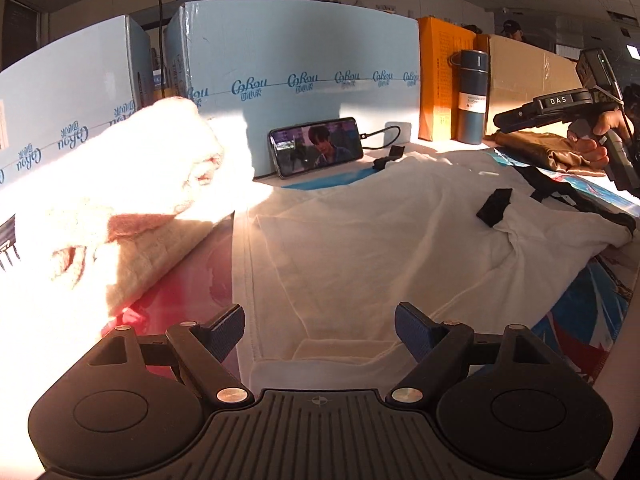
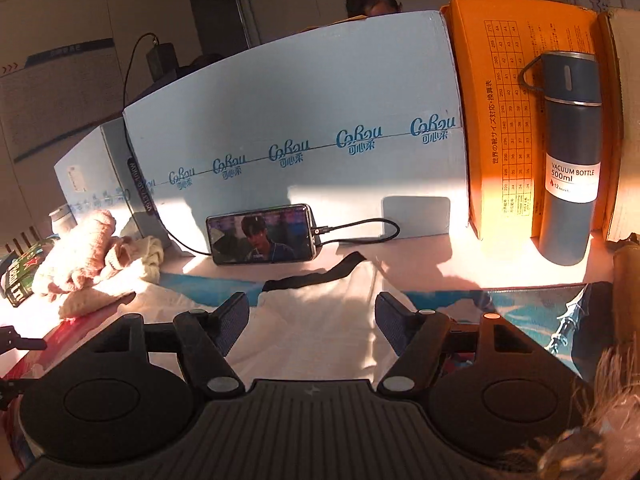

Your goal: Fold clothes

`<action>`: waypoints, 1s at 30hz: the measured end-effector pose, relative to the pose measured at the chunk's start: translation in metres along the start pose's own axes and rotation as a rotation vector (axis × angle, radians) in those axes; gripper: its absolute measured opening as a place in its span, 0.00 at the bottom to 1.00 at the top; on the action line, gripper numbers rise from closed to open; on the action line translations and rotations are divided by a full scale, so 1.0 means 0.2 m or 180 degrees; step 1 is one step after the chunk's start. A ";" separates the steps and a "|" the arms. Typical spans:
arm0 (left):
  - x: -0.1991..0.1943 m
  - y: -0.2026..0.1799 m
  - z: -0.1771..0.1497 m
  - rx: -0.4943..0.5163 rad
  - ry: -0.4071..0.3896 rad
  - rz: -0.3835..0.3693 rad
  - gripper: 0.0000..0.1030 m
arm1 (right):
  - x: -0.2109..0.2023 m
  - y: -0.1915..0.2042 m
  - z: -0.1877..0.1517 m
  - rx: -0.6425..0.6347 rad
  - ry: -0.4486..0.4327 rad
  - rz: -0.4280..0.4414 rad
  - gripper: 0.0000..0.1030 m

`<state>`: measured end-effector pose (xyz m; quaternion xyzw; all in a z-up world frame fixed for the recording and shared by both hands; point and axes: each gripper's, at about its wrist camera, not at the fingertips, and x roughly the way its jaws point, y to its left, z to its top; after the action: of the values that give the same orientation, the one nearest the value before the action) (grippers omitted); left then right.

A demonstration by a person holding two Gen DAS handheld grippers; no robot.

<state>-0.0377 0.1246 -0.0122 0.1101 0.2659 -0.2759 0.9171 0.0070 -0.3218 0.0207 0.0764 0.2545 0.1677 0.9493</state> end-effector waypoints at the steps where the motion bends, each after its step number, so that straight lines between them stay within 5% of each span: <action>1: 0.00 -0.01 -0.01 0.0005 0.0024 -0.0047 0.82 | -0.02 0.05 -0.05 -0.0069 0.0075 0.0023 0.66; 8: -0.07 -0.01 -0.06 -0.0033 -0.0045 -0.0149 0.82 | 0.08 0.21 -0.30 -0.0268 0.0568 0.0182 0.62; 13: -0.08 0.04 -0.07 -0.0179 -0.0043 -0.0283 0.78 | 0.13 0.20 -0.30 -0.0196 0.0554 0.0153 0.41; 17: -0.08 0.04 -0.09 -0.0087 0.0006 -0.0325 0.41 | 0.11 0.28 -0.34 -0.0562 0.0538 0.0068 0.23; 21: -0.14 0.00 -0.11 0.0071 -0.0157 -0.0340 0.17 | 0.05 0.36 -0.37 -0.0800 0.0442 0.0073 0.10; 30: -0.30 -0.05 -0.15 0.0092 -0.0533 -0.0256 0.15 | -0.52 0.54 -0.33 -0.0366 -0.0400 0.0721 0.10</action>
<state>-0.0989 0.1536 -0.0040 0.0891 0.1885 -0.3245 0.9226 -0.1428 -0.2538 0.0363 0.0604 0.1743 0.2830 0.9412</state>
